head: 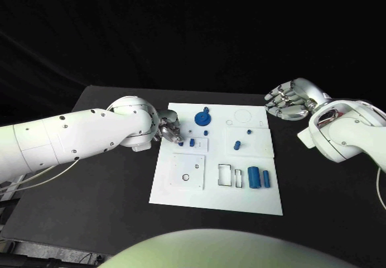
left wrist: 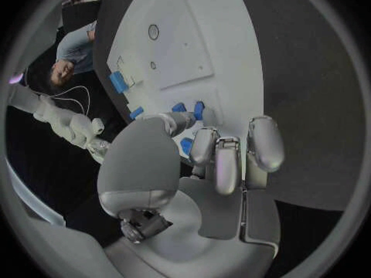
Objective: Assemble the parts on the task board
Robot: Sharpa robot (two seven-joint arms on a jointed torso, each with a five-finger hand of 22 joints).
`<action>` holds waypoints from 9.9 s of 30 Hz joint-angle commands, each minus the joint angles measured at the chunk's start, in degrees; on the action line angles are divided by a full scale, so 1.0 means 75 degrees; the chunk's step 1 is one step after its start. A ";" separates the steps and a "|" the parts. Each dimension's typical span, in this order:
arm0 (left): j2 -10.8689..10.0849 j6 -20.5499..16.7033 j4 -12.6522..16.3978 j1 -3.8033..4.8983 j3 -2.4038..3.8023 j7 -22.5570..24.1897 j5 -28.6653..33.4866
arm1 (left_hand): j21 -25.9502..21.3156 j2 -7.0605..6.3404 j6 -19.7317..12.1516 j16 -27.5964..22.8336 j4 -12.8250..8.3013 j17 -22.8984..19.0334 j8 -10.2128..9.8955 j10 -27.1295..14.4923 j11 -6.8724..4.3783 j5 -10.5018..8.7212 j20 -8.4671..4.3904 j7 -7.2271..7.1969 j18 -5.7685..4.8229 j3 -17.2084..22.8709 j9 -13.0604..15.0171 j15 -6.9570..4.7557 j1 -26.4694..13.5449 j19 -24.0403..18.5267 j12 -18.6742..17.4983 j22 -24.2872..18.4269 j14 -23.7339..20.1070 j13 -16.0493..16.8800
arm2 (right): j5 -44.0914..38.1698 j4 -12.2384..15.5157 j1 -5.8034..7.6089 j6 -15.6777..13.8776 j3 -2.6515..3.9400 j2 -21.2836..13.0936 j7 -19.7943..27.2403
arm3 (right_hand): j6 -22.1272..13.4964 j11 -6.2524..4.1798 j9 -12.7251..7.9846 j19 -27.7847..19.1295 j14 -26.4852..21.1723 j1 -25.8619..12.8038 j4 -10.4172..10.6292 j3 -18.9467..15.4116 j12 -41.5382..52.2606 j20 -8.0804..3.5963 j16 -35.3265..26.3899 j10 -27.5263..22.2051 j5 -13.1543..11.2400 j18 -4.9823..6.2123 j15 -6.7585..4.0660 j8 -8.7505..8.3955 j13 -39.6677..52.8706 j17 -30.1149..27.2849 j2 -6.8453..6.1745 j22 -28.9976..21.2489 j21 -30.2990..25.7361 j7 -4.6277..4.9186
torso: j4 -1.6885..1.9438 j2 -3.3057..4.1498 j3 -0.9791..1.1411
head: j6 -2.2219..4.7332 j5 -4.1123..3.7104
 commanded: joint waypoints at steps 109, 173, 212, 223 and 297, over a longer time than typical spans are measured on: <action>0.1438 -0.1181 -0.1316 -0.0028 -0.0137 0.3597 -0.3778 | -0.6026 -0.0720 -0.0188 -0.2733 -0.0076 -0.3050 -0.2614 -0.3805 0.0824 -0.0113 0.0495 0.0396 0.0660 -0.2427 -0.2478 0.0498 0.2051 -0.2156 -0.6192 -0.1135 -0.1563 -0.7235 | 0.0041 -0.0013 -0.0044 -0.0033 0.0001 0.0027 0.0130 | -0.0051 0.0016 -0.0059 -0.0025 -0.0093 -0.0061 0.0100 -0.0090 -0.0029 0.0045 -0.0128 -0.0066 0.0054 0.0094 0.0027 -0.0004 -0.0102 -0.0006 0.0007 -0.0216 -0.0025 0.0015 | 0.0000 0.0008 0.0001 | 0.0022 -0.0291; 0.1836 -0.1344 -0.1735 -0.0029 -0.0130 0.3536 -0.3411 | -0.3928 -0.0120 0.0884 -0.1383 -0.1189 -0.1950 -0.3021 -0.2461 0.0772 -0.0251 0.0563 0.0556 0.0460 -0.1300 -0.2305 0.0572 0.2038 -0.1491 -0.6491 0.0487 -0.0603 -0.7637 | 0.0040 0.0018 -0.0043 -0.0026 0.0001 0.0036 0.0124 | -0.0047 0.0019 -0.0067 -0.0028 -0.0093 -0.0050 0.0103 -0.0091 -0.0022 0.0049 -0.0143 -0.0066 0.0088 0.0095 0.0030 0.0003 -0.0118 -0.0006 0.0014 -0.0259 -0.0021 0.0018 | 0.0005 -0.0007 -0.0004 | 0.0001 -0.0352; 0.0617 -0.0973 -0.0974 -0.0030 0.0159 0.3360 -0.2696 | -0.3690 -0.0204 0.0844 -0.1304 -0.1305 -0.1852 -0.3183 -0.2364 0.0784 -0.0245 0.0558 0.0560 0.0422 -0.1284 -0.2270 0.0574 0.1842 -0.1372 -0.6747 0.0519 -0.0464 -0.7689 | 0.0027 0.0009 -0.0044 -0.0039 0.0001 0.0019 0.0120 | -0.0042 0.0019 -0.0070 -0.0026 -0.0088 -0.0053 0.0111 -0.0095 -0.0017 0.0050 -0.0147 -0.0063 0.0089 0.0096 0.0030 0.0008 -0.0125 -0.0004 0.0017 -0.0277 -0.0019 0.0018 | 0.0002 -0.0009 -0.0008 | 0.0001 -0.0294; 0.0640 -0.0847 -0.1082 -0.0031 0.0157 0.3353 -0.2658 | -0.3703 -0.0203 0.0848 -0.1308 -0.1312 -0.1863 -0.3186 -0.2348 0.0779 -0.0247 0.0556 0.0557 0.0425 -0.1283 -0.2266 0.0571 0.1839 -0.1378 -0.6753 0.0515 -0.0464 -0.7689 | 0.0027 0.0010 -0.0044 -0.0041 0.0001 0.0007 0.0119 | -0.0042 0.0019 -0.0070 -0.0026 -0.0088 -0.0053 0.0111 -0.0095 -0.0017 0.0050 -0.0147 -0.0063 0.0089 0.0096 0.0030 0.0008 -0.0125 -0.0004 0.0017 -0.0277 -0.0019 0.0018 | 0.0006 -0.0006 -0.0001 | 0.0001 -0.0315; 0.0805 -0.0526 -0.1312 -0.0033 0.0130 0.3072 -0.2418 | -0.3907 -0.0491 0.0082 -0.1448 -0.1119 -0.2469 -0.3825 -0.2925 0.1076 -0.0053 0.0750 0.0557 0.0413 -0.1548 -0.2341 0.0818 0.1158 -0.1432 -0.7525 0.0463 -0.0733 -0.7847 | 0.0027 0.0036 -0.0044 -0.0016 0.0001 -0.0032 0.0102 | -0.0042 0.0018 -0.0086 -0.0014 -0.0079 -0.0040 0.0119 -0.0103 -0.0004 0.0052 -0.0169 -0.0065 0.0097 0.0097 0.0029 0.0018 -0.0154 0.0000 0.0017 -0.0354 -0.0013 0.0016 | -0.0003 -0.0003 -0.0003 | 0.0001 -0.0331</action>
